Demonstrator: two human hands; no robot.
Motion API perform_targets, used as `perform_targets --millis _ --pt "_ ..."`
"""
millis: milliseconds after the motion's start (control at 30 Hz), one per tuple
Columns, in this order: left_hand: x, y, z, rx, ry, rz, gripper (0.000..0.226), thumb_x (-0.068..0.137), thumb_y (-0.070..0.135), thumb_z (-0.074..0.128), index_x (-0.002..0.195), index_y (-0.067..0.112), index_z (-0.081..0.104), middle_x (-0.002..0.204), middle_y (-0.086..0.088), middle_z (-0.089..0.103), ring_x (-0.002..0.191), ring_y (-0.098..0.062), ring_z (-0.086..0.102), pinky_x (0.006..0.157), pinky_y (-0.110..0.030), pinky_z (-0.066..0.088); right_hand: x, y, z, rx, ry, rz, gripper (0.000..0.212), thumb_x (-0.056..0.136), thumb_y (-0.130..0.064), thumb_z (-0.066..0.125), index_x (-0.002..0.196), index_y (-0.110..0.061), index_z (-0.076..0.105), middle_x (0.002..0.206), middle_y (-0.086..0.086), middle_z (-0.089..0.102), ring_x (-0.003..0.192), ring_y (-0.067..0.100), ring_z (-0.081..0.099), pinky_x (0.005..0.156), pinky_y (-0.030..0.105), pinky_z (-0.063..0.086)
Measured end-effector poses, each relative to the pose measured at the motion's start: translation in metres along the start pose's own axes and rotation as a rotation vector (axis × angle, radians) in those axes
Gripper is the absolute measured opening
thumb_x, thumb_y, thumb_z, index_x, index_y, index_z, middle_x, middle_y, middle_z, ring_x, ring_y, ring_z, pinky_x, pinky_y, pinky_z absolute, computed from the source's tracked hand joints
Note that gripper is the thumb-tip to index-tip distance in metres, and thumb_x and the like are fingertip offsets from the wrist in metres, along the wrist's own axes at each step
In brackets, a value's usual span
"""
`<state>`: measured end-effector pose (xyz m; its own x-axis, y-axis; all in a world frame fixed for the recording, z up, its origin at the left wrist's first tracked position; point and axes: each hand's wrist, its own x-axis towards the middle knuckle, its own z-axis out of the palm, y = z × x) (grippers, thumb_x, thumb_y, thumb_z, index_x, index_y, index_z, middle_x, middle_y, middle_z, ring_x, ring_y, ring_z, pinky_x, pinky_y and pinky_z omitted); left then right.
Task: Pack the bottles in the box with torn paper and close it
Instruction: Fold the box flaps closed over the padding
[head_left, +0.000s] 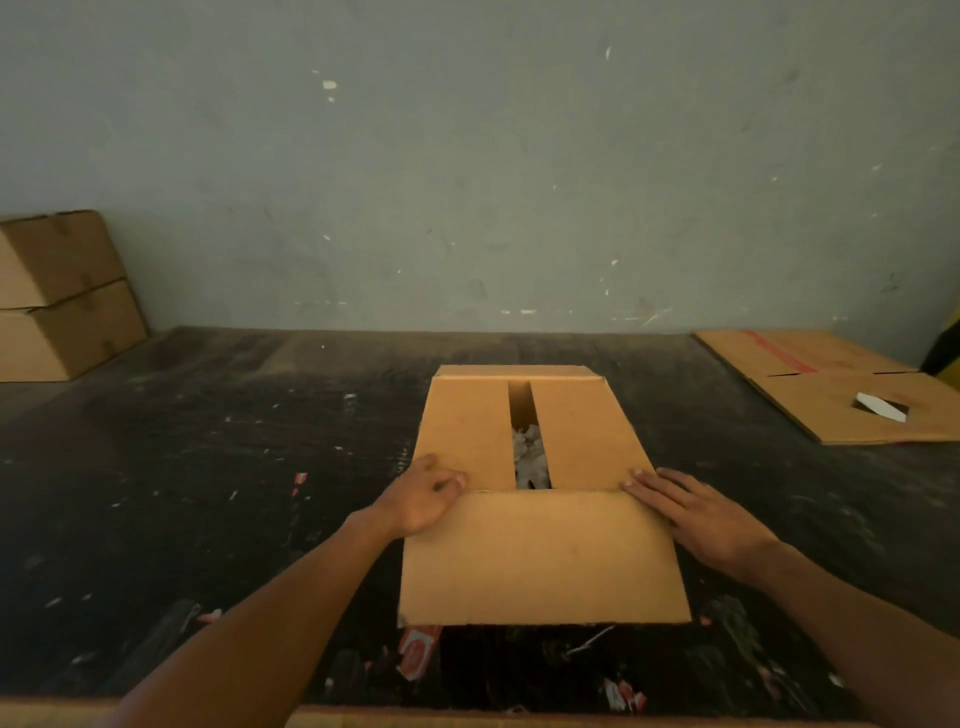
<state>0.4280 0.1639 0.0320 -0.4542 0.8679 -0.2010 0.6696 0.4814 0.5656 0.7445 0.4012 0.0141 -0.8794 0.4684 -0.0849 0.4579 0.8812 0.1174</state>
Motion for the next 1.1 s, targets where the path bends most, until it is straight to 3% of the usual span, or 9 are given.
perform_targets --millis 100,267,333,500,633,800,900,1000,1100 --pt "-0.001 0.001 -0.021 -0.262 -0.046 -0.06 0.048 0.1 0.054 0.033 0.134 0.029 0.056 0.154 -0.003 0.038 0.136 -0.022 0.038 0.115 -0.044 0.023 -0.009 0.013 -0.006 0.029 0.059 -0.035 0.074 0.097 -0.035 0.049 0.151 -0.046 -0.001 0.161 -0.017 0.012 0.143 0.01 0.021 0.115 0.035 0.022" --pt "-0.003 -0.007 -0.038 -0.73 0.079 -0.21 0.059 0.099 0.062 0.022 0.124 0.027 0.063 0.133 -0.002 0.05 0.136 -0.033 0.038 0.112 -0.052 0.024 -0.002 0.001 -0.013 0.418 0.242 0.167 0.043 0.096 -0.059 0.03 0.129 -0.038 0.048 0.134 -0.006 0.057 0.115 0.011 0.053 0.1 0.037 0.041" --pt "0.0 -0.006 -0.038 -0.889 0.134 -0.25 0.065 0.095 0.069 0.022 0.124 0.023 0.059 0.141 -0.012 0.051 0.136 -0.035 0.039 0.113 -0.054 0.025 0.004 -0.004 -0.014 0.629 0.272 0.251 0.053 0.09 -0.067 0.03 0.129 -0.034 0.044 0.13 -0.001 0.06 0.113 0.017 0.058 0.098 0.043 0.046" --pt "0.01 0.014 -0.03 -1.022 0.332 -0.22 0.071 0.098 0.065 0.016 0.15 0.021 0.035 0.149 -0.013 0.042 0.138 -0.033 0.038 0.115 -0.054 0.023 0.029 -0.013 -0.026 0.897 0.311 0.36 0.065 0.096 -0.048 0.05 0.149 -0.031 0.018 0.143 0.007 0.05 0.125 0.029 0.054 0.098 0.047 0.048" --pt "0.032 0.022 -0.019 -0.733 0.41 -0.209 0.072 0.094 0.065 0.035 0.155 0.029 0.019 0.155 -0.013 0.034 0.136 -0.035 0.04 0.112 -0.058 0.029 0.05 -0.011 -0.028 0.922 0.292 0.396 0.081 0.093 -0.029 0.061 0.154 -0.037 0.008 0.152 0.013 0.032 0.137 0.033 0.038 0.11 0.055 0.036" --pt "0.06 0.017 -0.007 -0.339 0.344 -0.222 0.064 0.098 0.041 0.044 0.15 0.035 0.008 0.142 -0.016 0.043 0.115 -0.034 0.055 0.096 -0.055 0.046 0.082 0.006 -0.03 0.762 0.171 0.402 0.031 0.095 -0.044 0.054 0.125 -0.036 0.059 0.139 0.001 0.035 0.133 0.027 0.027 0.11 0.048 0.027" --pt "0.067 0.013 0.004 -0.095 0.317 -0.312 0.067 0.1 0.05 0.034 0.153 0.031 -0.004 0.142 -0.016 0.039 0.11 -0.032 0.056 0.083 -0.045 0.045 0.115 0.022 -0.039 0.888 0.272 0.425 0.035 0.098 -0.044 0.048 0.115 -0.022 0.068 0.131 0.003 0.047 0.123 0.023 0.041 0.103 0.043 0.035" --pt "0.066 0.019 0.01 0.085 0.362 -0.369 0.065 0.1 0.055 0.026 0.153 0.028 -0.002 0.141 -0.016 0.039 0.11 -0.034 0.057 0.087 -0.046 0.048 0.16 0.04 -0.045 0.975 0.322 0.467 0.03 0.1 -0.033 0.047 0.116 -0.016 0.066 0.123 0.01 0.061 0.112 0.028 0.056 0.087 0.032 0.041" --pt "0.069 0.016 0.012 0.108 0.366 -0.395 0.067 0.098 0.058 0.023 0.153 0.03 -0.003 0.142 -0.015 0.04 0.109 -0.034 0.059 0.091 -0.05 0.05 0.21 0.056 -0.043 1.052 0.299 0.533 0.036 0.1 -0.032 0.046 0.128 -0.013 0.058 0.132 0.013 0.057 0.119 0.031 0.052 0.09 0.032 0.039"
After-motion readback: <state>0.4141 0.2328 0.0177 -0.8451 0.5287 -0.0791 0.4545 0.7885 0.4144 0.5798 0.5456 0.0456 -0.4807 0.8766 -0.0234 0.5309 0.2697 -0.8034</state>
